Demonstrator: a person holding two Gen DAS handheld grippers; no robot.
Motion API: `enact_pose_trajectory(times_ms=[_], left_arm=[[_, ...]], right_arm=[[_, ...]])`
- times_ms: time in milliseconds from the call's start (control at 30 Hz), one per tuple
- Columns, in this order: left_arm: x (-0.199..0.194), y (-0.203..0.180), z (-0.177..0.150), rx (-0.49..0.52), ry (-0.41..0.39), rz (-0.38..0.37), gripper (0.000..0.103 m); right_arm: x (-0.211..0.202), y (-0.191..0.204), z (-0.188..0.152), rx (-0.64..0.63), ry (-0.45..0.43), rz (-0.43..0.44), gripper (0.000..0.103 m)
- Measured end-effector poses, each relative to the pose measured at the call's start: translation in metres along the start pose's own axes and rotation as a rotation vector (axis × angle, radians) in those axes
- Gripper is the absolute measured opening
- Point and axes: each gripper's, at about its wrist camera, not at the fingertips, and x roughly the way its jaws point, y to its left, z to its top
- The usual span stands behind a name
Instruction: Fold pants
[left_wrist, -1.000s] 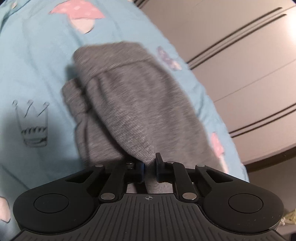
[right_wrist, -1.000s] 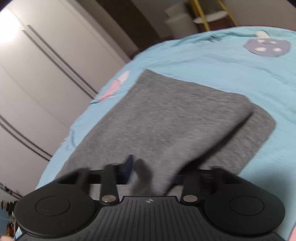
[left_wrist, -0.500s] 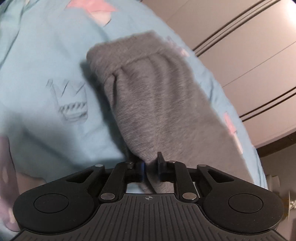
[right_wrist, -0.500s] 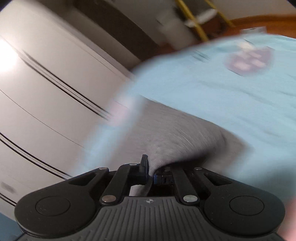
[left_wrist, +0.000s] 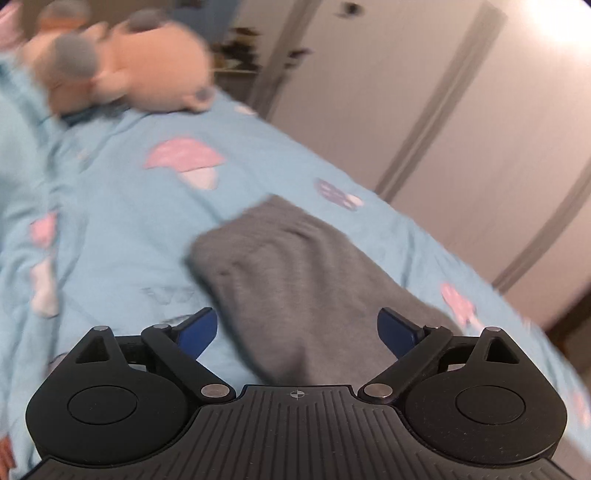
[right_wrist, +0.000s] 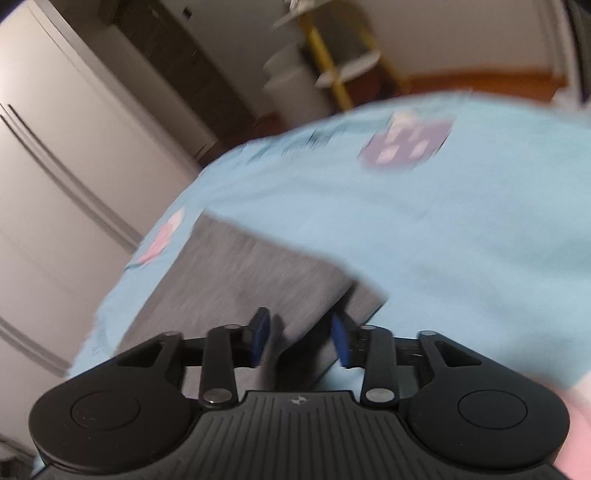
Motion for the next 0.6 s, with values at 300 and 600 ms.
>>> enact_pose_trajectory(times_ms=[300,600], left_arm=[[0.067,-0.088,-0.053,0.238,0.163,-0.04,0.097],[0.08,-0.1,-0.098,0.543,0.063,0.059,0.103]], right_arm=[[-0.014,0.062,-0.021,-0.345,-0.023,0.156,0.058],[0.025,0.059,-0.019,-0.513,-0.061,-0.13,0.052]])
